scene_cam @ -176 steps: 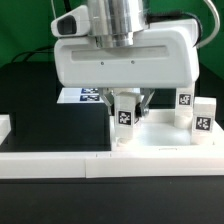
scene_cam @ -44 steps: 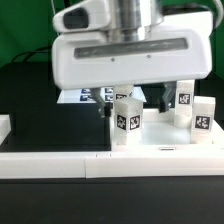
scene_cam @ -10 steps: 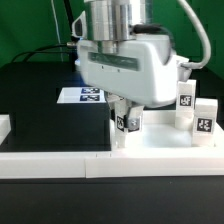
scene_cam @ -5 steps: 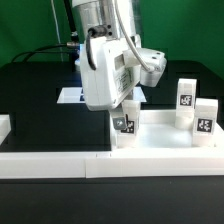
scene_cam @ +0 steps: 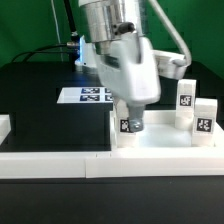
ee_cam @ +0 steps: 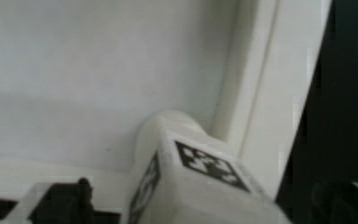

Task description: Assemble square table

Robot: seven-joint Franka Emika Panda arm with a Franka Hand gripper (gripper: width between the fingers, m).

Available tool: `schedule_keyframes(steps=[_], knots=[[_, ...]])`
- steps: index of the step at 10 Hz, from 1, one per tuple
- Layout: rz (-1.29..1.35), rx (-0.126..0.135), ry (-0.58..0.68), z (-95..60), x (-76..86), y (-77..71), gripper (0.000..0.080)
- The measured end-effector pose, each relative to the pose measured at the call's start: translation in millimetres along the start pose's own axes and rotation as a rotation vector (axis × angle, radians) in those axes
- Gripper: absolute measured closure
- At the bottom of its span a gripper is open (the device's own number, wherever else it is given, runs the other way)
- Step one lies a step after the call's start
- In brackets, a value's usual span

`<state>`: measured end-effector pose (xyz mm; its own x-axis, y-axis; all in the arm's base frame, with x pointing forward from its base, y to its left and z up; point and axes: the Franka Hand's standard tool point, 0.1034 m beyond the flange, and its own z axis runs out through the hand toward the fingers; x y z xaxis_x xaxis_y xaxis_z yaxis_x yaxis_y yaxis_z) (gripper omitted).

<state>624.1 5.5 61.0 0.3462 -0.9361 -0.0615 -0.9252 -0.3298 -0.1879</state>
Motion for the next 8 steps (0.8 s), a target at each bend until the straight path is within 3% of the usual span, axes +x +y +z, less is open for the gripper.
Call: schedule_keyframes(steps=[3, 6, 7, 8], knots=[[-0.226, -0.003, 0.002, -0.2, 0.5, 0.1, 0.0152], [-0.766, -0.026, 0.015, -1.6, 1.2, -1.1, 0.0151], [-0.747, -0.026, 0.015, -1.4, 1.2, -1.0, 0.0151], [-0.729, -0.026, 0.015, -1.3, 1.1, -1.0, 0.0261]])
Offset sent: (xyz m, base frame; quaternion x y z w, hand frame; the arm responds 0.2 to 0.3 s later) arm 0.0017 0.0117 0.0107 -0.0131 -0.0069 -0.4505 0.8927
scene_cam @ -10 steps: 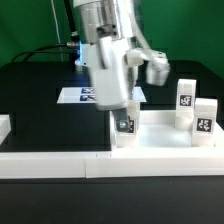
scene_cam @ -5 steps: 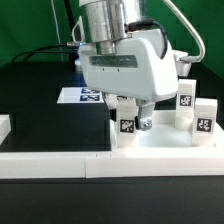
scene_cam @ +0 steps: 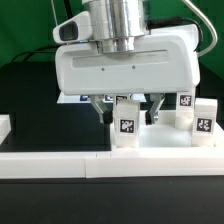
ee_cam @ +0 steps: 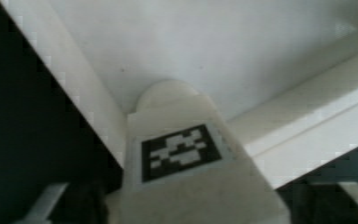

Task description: Assemble square table

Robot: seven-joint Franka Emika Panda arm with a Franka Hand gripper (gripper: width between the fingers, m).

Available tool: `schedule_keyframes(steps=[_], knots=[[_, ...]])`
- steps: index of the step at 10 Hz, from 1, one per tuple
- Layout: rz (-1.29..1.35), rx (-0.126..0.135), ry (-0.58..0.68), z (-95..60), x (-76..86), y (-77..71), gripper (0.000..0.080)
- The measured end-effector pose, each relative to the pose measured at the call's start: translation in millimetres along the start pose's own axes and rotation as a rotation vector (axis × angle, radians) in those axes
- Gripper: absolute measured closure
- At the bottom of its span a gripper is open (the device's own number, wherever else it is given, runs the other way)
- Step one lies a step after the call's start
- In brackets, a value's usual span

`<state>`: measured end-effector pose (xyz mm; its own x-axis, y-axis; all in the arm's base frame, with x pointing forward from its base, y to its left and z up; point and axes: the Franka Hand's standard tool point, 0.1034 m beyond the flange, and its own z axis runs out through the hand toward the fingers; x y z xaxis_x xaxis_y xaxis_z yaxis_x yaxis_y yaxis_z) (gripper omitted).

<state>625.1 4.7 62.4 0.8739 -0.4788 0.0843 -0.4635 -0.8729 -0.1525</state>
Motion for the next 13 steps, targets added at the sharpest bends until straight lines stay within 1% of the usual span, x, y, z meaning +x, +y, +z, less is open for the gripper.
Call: schedule_keyframes(steps=[1, 2, 3, 4, 5, 6, 7, 11, 12, 13], knots=[[0.003, 0.000, 0.000, 0.1, 0.0, 0.2, 0.0397], [0.029, -0.003, 0.001, 0.1, 0.8, 1.9, 0.0397], [0.096, -0.005, 0.001, 0.2, 1.0, 2.7, 0.0478], [0.121, -0.012, 0.003, 0.3, 1.1, 2.7, 0.0478], [0.198, -0.038, 0.014, 0.5, 1.4, 3.3, 0.0478], [0.229, -0.052, 0.021, 0.4, 1.6, 4.2, 0.0478], [0.238, -0.058, 0.022, 0.3, 1.3, 5.8, 0.0478], [0.211, -0.058, 0.022, 0.2, 1.6, 5.9, 0.0473], [0.211, -0.055, 0.023, -0.8, 2.2, 5.2, 0.0400], [0.213, -0.038, 0.033, -13.7, 6.5, -0.3, 0.0400]])
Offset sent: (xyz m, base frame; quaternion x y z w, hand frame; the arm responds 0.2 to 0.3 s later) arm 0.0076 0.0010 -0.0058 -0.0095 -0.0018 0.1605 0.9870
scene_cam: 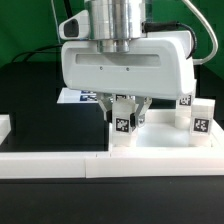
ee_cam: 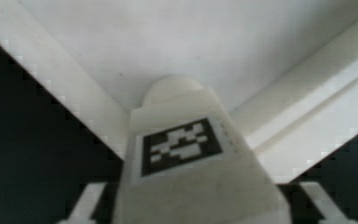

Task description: Assemble square table

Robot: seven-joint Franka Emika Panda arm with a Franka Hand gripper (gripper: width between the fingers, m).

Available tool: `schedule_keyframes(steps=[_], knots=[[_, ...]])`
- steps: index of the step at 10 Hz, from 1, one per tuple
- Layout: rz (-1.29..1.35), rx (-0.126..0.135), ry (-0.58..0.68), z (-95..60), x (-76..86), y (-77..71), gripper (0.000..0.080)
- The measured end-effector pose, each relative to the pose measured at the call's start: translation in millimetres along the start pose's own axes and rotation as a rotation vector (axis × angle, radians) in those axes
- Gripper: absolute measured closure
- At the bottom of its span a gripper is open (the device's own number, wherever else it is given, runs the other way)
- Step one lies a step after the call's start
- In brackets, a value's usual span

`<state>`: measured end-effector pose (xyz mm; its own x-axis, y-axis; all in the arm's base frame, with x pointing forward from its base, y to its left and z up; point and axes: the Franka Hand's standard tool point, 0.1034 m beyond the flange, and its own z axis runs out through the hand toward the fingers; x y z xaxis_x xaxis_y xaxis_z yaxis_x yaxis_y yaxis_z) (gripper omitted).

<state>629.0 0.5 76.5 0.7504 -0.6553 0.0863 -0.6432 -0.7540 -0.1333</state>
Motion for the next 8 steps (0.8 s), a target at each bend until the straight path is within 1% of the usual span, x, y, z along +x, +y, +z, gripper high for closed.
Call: schedule_keyframes(steps=[1, 2, 3, 4, 5, 6, 7, 8], knots=[[-0.006, 0.021, 0.012, -17.3, 2.9, -3.8, 0.0254], [0.008, 0.054, 0.022, -42.2, 6.4, -4.8, 0.0170], [0.007, 0.067, 0.018, -56.5, 8.1, -7.0, 0.0170], [0.002, 0.077, 0.009, -71.0, 11.7, -9.4, 0.0154], [0.003, 0.077, 0.013, -74.3, 17.5, -9.8, 0.0151], [0.016, 0.062, 0.049, -63.7, 16.5, -10.6, 0.0151], [0.000, 0.057, 0.041, -59.6, 14.1, -11.9, 0.0151], [0.002, 0.060, 0.045, -61.5, 16.0, -11.6, 0.0151]])
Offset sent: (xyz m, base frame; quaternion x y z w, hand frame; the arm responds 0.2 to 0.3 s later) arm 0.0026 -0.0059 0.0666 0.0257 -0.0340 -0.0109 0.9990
